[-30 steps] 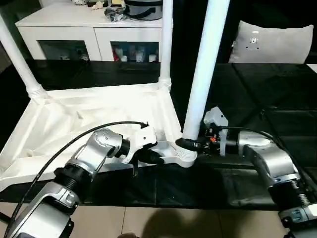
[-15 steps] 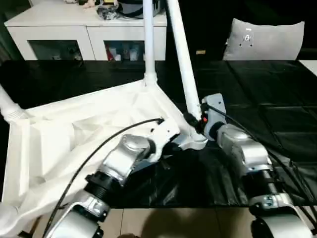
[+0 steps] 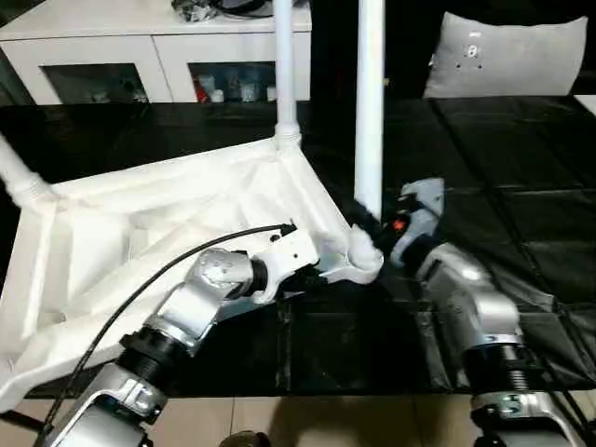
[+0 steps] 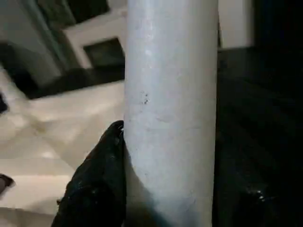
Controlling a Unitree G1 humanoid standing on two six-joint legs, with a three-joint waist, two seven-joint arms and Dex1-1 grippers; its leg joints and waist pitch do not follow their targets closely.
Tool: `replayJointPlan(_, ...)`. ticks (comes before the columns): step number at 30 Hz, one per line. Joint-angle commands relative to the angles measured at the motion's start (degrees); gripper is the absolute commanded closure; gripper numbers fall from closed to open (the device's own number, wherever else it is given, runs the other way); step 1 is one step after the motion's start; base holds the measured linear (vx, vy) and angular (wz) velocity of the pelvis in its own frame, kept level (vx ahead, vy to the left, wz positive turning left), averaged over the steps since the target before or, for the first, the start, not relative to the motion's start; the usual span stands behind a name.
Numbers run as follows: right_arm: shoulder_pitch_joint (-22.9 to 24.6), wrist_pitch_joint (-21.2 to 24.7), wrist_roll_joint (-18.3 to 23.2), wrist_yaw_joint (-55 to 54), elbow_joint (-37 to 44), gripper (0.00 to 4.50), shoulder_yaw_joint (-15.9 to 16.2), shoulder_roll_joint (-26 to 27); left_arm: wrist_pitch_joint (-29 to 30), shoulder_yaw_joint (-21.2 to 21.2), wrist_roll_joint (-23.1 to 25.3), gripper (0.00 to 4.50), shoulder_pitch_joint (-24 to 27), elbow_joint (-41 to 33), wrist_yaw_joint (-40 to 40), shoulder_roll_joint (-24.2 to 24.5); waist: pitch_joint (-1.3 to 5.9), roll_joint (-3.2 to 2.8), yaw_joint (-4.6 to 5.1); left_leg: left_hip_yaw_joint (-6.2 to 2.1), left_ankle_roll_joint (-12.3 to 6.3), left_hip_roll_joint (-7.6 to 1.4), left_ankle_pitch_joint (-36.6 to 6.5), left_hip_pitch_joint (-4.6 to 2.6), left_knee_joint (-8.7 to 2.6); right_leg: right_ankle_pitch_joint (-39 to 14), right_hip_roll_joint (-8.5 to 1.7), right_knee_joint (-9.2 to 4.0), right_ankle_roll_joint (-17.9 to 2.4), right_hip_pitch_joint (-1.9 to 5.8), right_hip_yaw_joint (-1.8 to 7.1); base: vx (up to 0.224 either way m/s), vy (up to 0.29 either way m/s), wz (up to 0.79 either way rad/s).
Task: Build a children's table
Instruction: Insert table leg to table base
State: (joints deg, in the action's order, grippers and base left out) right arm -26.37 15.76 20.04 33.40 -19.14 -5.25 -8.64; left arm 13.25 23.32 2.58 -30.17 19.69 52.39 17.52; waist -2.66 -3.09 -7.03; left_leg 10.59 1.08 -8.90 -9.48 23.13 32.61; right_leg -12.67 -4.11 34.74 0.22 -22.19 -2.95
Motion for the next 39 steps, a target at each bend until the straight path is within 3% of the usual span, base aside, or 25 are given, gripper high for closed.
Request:
replayJointPlan(1,0.28,0.42,2.27,2.52,2.28,2.62,-1.49,-0.78,-1.40,-0.12,-0.73,4.50,0.76,-0.64,1.23,0.33,4.05,0.28,-0.31,-1.85,-4.84,-4.56,-5.50,-1.72,-2.81,8.89,-4.99,-2.47,-14.63,2.39,2.32,0.000,0.000,0.00)
replayJointPlan(4,-0.40,0.80,4.86,5.56,2.41,2.62,-2.89,-2.37,-1.77,-1.94,-2.57,4.50,0.42,-0.06,2.52,0.45,3.82,0.45,-0.58,-1.80,-4.01,-4.63,-7.71,-1.79,-2.98,2.78,-5.25,-2.91,-14.24,2.39,2.43,0.000,0.000,0.00)
replayJointPlan(6,-0.50,1.05,5.04,5.99,2.67,2.62,-2.93,-2.76,-1.30,-2.41,-3.64,4.07,0.67,-0.99,3.89,0.69,3.75,0.58,-0.72,-1.79,-3.30,-4.58,-8.04,-1.77,-3.04,0.27,-5.32,-3.00,-13.96,2.34,2.50,0.000,0.000,0.00)
replayJointPlan(9,-0.83,1.25,5.45,7.13,3.02,2.62,-2.82,-3.40,2.25,-5.63,-9.34,3.90,1.12,-4.98,6.62,0.60,4.08,0.55,-0.88,-1.73,-3.21,-4.55,-6.33,-1.77,-2.75,1.95,-5.36,-2.57,-14.70,2.31,2.41,0.000,0.000,0.00)
replayJointPlan(12,-0.85,1.35,5.93,7.83,3.13,2.62,-2.76,-3.48,3.62,-8.18,-12.42,3.59,0.68,-6.48,6.70,-0.12,4.08,0.66,-1.27,-1.59,-4.41,-4.50,-4.94,-1.75,-2.44,4.47,-5.10,-2.24,-15.79,2.14,2.32,0.000,0.000,0.00)
replayJointPlan(14,-0.76,1.47,6.29,8.65,3.31,2.62,-2.34,-3.46,4.71,-10.92,-15.76,3.48,-0.14,-7.39,7.14,-0.89,3.98,0.88,-1.35,-1.54,-4.75,-4.39,-5.34,-1.68,-2.42,3.28,-5.03,-2.34,-15.50,2.13,2.30,0.000,0.000,0.00)
replayJointPlan(15,-0.32,1.85,6.75,10.08,4.07,2.62,-1.33,-3.46,6.13,-14.42,-19.44,3.39,-1.48,-7.71,6.63,-2.26,3.97,0.77,-1.45,-1.49,-4.57,-4.34,-5.78,-1.70,-2.36,2.08,-5.11,-2.38,-15.55,2.15,2.28,0.000,0.000,0.00)
replayJointPlan(18,0.29,2.35,7.01,11.42,5.16,2.62,-0.30,-3.49,7.76,-17.62,-22.42,3.12,-2.99,-7.42,4.77,-3.82,3.87,0.82,-1.50,-1.49,-4.01,-4.41,-7.01,-1.70,-2.38,0.37,-4.99,-2.42,-15.42,2.13,2.30,0.000,0.000,0.00)
replayJointPlan(19,1.08,2.90,7.30,12.98,6.57,2.62,0.82,-3.59,10.28,-21.55,-25.77,3.08,-5.31,-6.53,0.58,-6.18,3.73,0.95,-1.59,-1.60,-3.86,-4.48,-8.08,-1.67,-2.49,-1.20,-5.12,-2.66,-15.12,2.07,2.36,0.000,0.000,0.00)
replayJointPlan(21,1.87,3.45,7.67,14.36,8.05,2.62,1.83,-3.62,12.83,-25.51,-30.64,2.94,-7.20,-6.47,-2.78,-8.73,3.58,1.03,-1.81,-1.72,-3.18,-4.46,-9.59,-1.55,-2.48,-2.92,-5.37,-2.83,-15.41,2.20,2.41,0.000,0.000,0.00)
replayJointPlan(23,2.33,3.67,7.98,15.26,8.98,2.62,2.41,-3.60,13.82,-26.95,-32.06,2.72,-8.10,-6.05,-5.18,-10.13,3.55,1.10,-1.88,-1.77,-2.63,-4.45,-10.49,-1.60,-2.53,-4.83,-5.35,-2.96,-14.78,2.18,2.46,0.000,0.000,0.00)
replayJointPlan(27,2.53,3.46,8.54,15.56,9.44,2.62,2.25,-2.91,14.78,-27.35,-31.95,2.41,-8.80,-5.54,-7.43,-11.67,3.64,1.16,-1.93,-1.88,-2.91,-4.35,-9.39,-1.45,-2.48,-5.20,-5.28,-3.12,-13.26,2.24,2.53,0.000,0.000,0.00)
replayJointPlan(28,2.64,3.23,8.75,15.42,9.56,2.62,2.33,-2.53,15.39,-26.78,-31.30,2.29,-8.71,-5.50,-8.10,-12.68,3.67,0.93,-1.92,-1.92,-2.92,-4.38,-9.05,-1.46,-2.46,-4.66,-5.28,-3.11,-13.12,2.21,2.55,0.000,0.000,0.00)
replayJointPlan(31,3.46,2.77,8.20,15.71,10.10,2.62,3.32,-2.54,18.47,-26.44,-33.67,2.08,-7.94,-7.32,-8.41,-14.31,3.75,0.97,-1.93,-1.88,-3.15,-4.38,-8.07,-1.41,-2.35,-2.80,-5.24,-2.92,-13.45,2.29,2.48,0.000,0.000,0.00)
replayJointPlan(32,3.59,2.61,8.06,15.72,10.10,2.62,3.46,-2.53,18.55,-26.09,-33.42,1.84,-7.84,-7.31,-8.67,-14.29,3.80,0.90,-2.05,-1.92,-3.38,-4.38,-7.67,-1.39,-2.26,-2.00,-5.23,-2.84,-13.69,2.29,2.45,0.000,0.000,0.00)
replayJointPlan(35,3.92,2.59,7.64,15.68,10.08,2.62,3.63,-2.58,17.65,-24.90,-31.83,1.73,-7.53,-6.86,-9.89,-14.06,3.91,0.85,-2.16,-1.98,-3.99,-4.35,-7.16,-1.37,-2.17,-0.68,-5.11,-2.80,-13.57,2.29,2.39,0.000,0.000,0.00)
replayJointPlan(39,4.46,2.17,6.72,15.91,9.92,2.62,4.11,-2.80,16.11,-24.32,-30.74,1.32,-6.94,-6.93,-10.11,-14.27,3.80,0.58,-2.28,-2.07,-3.20,-4.38,-8.50,-1.42,-2.31,-2.06,-5.13,-2.99,-13.08,2.33,2.42,0.000,0.000,0.00)
